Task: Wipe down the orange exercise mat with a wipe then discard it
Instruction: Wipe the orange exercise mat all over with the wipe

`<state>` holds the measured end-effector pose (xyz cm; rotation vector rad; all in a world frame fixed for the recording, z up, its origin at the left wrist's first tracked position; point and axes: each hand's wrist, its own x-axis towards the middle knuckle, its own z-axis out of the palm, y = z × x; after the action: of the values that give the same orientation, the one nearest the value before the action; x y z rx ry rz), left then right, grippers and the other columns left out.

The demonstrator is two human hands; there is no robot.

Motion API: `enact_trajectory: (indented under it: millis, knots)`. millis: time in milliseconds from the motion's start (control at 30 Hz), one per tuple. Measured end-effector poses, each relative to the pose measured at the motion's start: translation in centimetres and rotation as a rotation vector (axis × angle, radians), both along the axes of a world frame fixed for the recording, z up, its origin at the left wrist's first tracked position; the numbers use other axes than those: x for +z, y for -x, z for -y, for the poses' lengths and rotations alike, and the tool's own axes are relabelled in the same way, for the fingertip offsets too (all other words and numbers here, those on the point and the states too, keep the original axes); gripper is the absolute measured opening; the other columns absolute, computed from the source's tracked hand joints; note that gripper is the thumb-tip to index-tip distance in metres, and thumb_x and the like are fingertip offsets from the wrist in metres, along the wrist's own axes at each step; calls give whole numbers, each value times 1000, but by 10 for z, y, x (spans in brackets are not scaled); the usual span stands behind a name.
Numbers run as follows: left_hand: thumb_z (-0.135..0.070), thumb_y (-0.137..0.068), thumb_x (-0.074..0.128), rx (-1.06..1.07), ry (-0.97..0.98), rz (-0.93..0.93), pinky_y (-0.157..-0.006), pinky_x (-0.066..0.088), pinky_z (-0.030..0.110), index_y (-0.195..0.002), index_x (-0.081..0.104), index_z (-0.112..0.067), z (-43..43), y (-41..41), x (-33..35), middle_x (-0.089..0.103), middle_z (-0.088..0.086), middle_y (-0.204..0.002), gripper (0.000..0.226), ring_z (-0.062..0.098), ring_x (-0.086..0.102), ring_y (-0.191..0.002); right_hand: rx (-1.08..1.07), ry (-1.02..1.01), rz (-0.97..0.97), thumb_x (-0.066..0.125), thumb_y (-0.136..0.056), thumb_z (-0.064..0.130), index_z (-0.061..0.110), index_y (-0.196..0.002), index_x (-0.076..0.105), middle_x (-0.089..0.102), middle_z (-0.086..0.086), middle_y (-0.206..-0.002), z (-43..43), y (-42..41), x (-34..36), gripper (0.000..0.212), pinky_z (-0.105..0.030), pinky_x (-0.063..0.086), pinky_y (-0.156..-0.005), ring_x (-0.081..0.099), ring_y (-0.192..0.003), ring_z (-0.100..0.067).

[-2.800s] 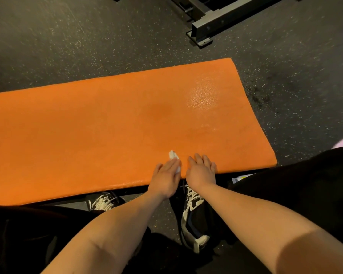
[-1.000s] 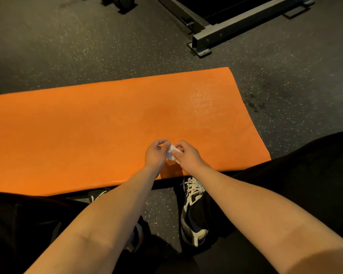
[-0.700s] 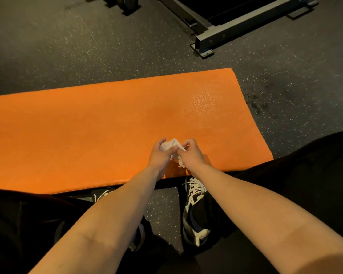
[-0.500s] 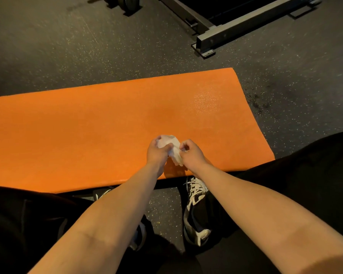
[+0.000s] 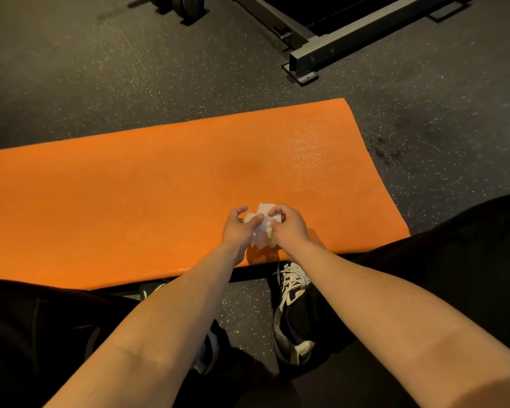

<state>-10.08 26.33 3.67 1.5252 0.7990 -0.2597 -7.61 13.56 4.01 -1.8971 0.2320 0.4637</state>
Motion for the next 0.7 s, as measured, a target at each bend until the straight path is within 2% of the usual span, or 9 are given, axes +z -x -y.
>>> enact_trajectory:
  millis: [133, 233, 300, 433, 533, 600, 700]
  knots:
    - [-25, -88, 78, -29, -8, 15, -97, 53, 52, -141, 46, -29, -1, 2, -6, 53, 19, -132, 61, 33, 63, -110, -28, -23, -7, 51, -98, -2, 24, -96, 60, 57, -6, -124, 3, 0, -3, 27, -27, 40, -76, 55, -111, -22]
    - [-22, -89, 76, 16, -66, 30, -88, 58, 50, -134, 52, -27, -1, 3, -4, 60, 15, -120, 52, 31, 68, -99, -5, -49, -39, 50, -102, 3, 18, -105, 61, 59, -2, -117, 3, 3, -3, 19, -28, 42, -66, 55, -97, -18]
    - [-19, -91, 74, 30, -56, 53, -81, 59, 50, -130, 54, -24, -1, 4, -2, 63, 14, -112, 44, 30, 69, -93, 20, -59, -76, 49, -102, 3, 18, -110, 62, 58, -4, -118, 2, 3, -4, 21, -27, 45, -67, 55, -91, -17]
    - [-12, -94, 68, 52, -70, 114, -64, 52, 40, -107, 55, -23, -1, 6, -2, 65, 18, -99, 22, 28, 65, -76, 6, -50, -58, 47, -97, -6, 19, -103, 64, 60, -6, -126, 2, 2, -5, 31, -32, 47, -83, 58, -113, -25]
    - [-11, -97, 62, 10, -146, 112, -62, 47, 34, -102, 56, -22, 0, 7, -3, 62, 13, -94, 14, 25, 60, -74, -21, 29, 5, 51, -99, -1, 24, -94, 63, 57, -8, -127, 3, 0, -5, 28, -31, 45, -80, 57, -108, -27]
    - [-9, -100, 56, -3, -166, 103, -59, 49, 29, -103, 60, -20, 0, 7, -5, 65, 9, -96, 12, 22, 61, -75, 1, 75, 32, 54, -100, 2, 23, -96, 63, 54, -10, -126, 3, -2, -6, 23, -29, 42, -81, 53, -102, -23]
    - [-7, -103, 49, 18, -125, 94, -61, 53, 30, -101, 66, -17, 2, 7, -6, 69, 9, -99, 20, 20, 64, -77, 22, 65, 25, 59, -100, 11, 24, -102, 64, 55, -8, -128, 3, -3, -10, 14, -27, 39, -84, 50, -104, -16]
